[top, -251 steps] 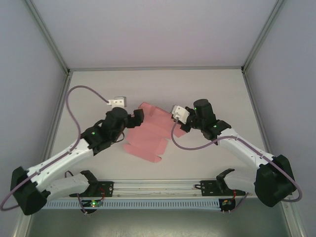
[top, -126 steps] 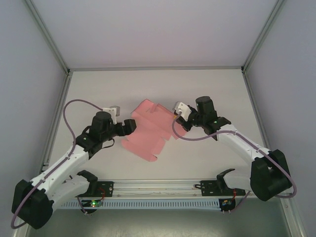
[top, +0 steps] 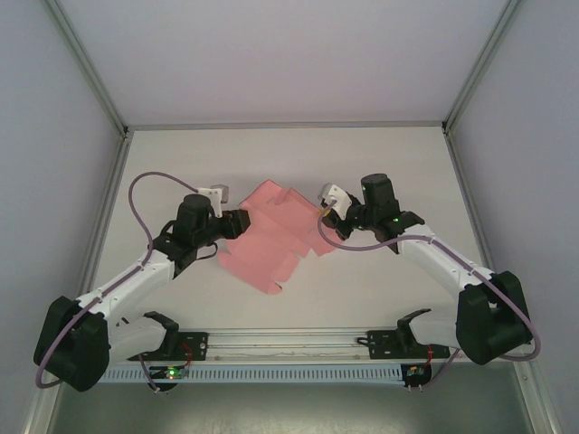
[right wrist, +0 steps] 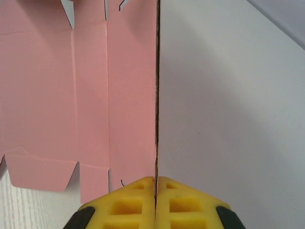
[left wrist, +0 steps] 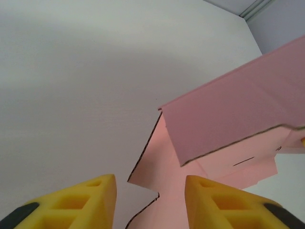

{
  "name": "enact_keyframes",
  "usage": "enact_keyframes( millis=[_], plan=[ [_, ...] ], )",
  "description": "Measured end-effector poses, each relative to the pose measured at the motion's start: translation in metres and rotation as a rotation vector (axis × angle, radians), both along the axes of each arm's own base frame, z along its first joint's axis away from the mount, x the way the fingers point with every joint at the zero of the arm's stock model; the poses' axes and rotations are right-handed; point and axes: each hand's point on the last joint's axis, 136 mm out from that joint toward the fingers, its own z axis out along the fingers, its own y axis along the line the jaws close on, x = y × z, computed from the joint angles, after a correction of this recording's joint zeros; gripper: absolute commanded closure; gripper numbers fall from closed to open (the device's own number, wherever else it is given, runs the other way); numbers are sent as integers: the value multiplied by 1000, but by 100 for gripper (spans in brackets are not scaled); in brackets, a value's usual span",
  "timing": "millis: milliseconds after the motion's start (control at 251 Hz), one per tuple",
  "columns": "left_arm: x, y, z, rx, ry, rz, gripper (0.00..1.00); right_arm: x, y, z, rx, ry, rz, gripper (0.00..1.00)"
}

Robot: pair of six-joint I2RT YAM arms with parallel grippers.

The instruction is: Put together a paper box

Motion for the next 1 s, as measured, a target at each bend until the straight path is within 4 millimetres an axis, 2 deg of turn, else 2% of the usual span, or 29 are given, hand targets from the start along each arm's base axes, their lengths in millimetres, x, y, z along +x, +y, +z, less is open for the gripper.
enact_keyframes(
  millis=[116, 259, 786, 998],
  plan=[
    [2, -6, 4, -21, -17, -26, 70, 2, -1, 0, 9, 15, -11, 100],
    [4, -10, 12, -44, -63, -47, 72, 2, -1, -2, 11, 27, -9, 100],
    [10, 0, 2, 87, -137, -53, 70, -2, 3, 0, 28, 43, 16, 100],
    [14, -3, 9, 109, -172, -80, 72, -3, 3, -1, 27, 50, 18, 100]
  ],
)
